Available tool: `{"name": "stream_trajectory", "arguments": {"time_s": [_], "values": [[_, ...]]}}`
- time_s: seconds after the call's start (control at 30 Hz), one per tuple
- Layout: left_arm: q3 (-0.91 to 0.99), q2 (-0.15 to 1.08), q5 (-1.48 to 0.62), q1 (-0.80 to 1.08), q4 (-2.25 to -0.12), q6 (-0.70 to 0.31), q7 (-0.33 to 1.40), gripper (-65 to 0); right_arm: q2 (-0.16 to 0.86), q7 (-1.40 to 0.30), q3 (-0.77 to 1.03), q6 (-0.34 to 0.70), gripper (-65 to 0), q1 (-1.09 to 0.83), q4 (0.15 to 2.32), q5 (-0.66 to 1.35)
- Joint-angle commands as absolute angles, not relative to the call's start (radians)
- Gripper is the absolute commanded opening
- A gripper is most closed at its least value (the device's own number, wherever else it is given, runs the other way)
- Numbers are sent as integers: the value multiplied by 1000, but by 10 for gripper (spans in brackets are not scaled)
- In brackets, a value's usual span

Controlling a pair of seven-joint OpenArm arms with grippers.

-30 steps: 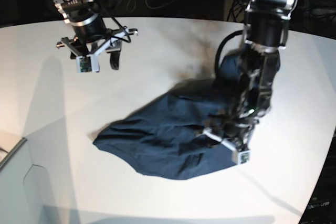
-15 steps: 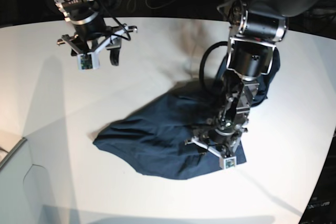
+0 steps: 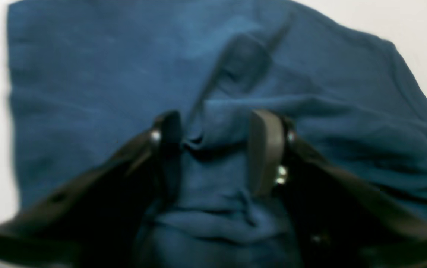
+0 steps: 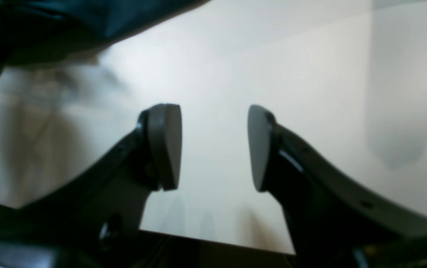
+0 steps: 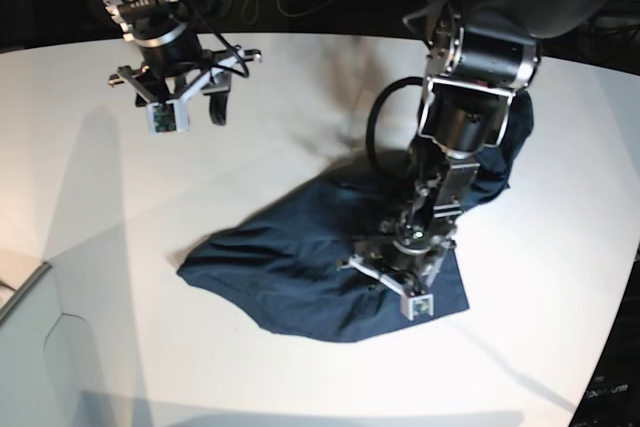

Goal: Layout the t-shirt on the table in an organized manner, then fold the t-shirt properly
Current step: 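Lower the left gripper into the shirt center and grasp fabric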

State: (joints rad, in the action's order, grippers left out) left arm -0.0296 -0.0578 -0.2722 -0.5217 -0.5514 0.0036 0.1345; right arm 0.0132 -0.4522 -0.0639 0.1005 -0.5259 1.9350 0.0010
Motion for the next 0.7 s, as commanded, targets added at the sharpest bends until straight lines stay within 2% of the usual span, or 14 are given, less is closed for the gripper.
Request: {"name": "stream_trajectory", "arguments": {"time_s": [0.0,0.13,0.27,0.47,0.67], "values": [[-28,-59,-274,-561,-556,-4,114,-430,12,-430,-64,110,-359,-532,1951,2],[-28,-70,-277,-572,-549,-5,114,-650,13,-430,-64,110,-359,-533,1951,2],[-28,-79,-277,-570,-615,-5,116,-650,13,-430,-64,110,-359,-533,1937,2],[-42,-130,-278,-467,-1129,-5,271,-650,22,-430,-51,110,-359,-533,1920,1],[-295,-157,-278,-383,-1504,-2,383,-650,25,-429,61,110,-359,-544,1925,1]]}}
